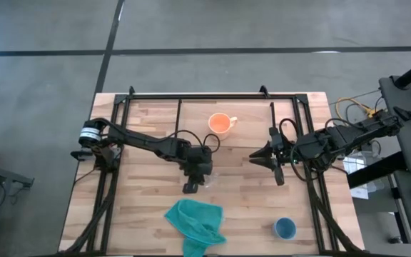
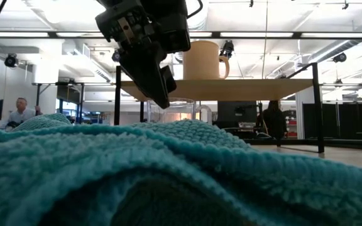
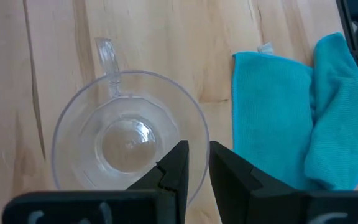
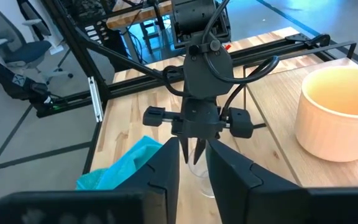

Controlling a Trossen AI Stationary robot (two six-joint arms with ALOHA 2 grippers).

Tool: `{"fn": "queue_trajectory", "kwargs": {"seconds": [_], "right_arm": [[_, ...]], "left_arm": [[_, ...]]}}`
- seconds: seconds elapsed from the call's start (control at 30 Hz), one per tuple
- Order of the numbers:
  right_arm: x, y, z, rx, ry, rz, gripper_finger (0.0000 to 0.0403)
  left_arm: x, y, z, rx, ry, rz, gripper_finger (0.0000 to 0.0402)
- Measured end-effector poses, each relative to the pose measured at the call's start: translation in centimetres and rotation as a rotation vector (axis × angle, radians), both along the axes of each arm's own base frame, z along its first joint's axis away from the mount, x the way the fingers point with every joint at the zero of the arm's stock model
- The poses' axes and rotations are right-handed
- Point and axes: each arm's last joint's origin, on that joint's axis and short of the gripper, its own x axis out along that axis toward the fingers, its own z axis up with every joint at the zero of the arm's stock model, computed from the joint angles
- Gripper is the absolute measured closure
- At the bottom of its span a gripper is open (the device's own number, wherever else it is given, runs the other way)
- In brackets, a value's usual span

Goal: Stack small to large cups/mugs on shelf
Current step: Put the transparent mug on the shelf

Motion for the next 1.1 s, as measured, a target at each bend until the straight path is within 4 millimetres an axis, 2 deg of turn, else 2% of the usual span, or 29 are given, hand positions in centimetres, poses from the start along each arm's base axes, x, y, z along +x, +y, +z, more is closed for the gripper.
{"fn": "queue_trajectory", "kwargs": {"seconds": [0.1,0.23,0.5,0.63,0.87,1.1], "right_arm": [[0.0,0.0,0.0,0.0,0.0,0.0,0.0332],[0.0,0.0,0.0,-0.002,0.0,0.001,0.0334],[0.0,0.0,0.0,-0.001,0.0,0.001,0.0326],[0.0,0.0,0.0,-0.002,0.0,0.001,0.0328],[0.0,0.0,0.0,-0.022,0.002,0.008,0.0334],[0.0,0.0,0.0,-0.042,0.001,0.015,0.0328]], "left_arm": [[0.0,0.0,0.0,0.004,0.0,0.002,0.0363],[0.0,0.0,0.0,0.006,0.0,0.004,0.0396],[0.0,0.0,0.6,-0.012,0.012,0.035,0.0401],[-0.3,-0.1,3.5,-0.017,-0.019,0.047,0.0401],[-2.4,0.2,10.4,0.03,-0.1,0.083,0.0402],[-4.9,0.9,15.1,0.165,-0.108,0.173,0.0402]]}}
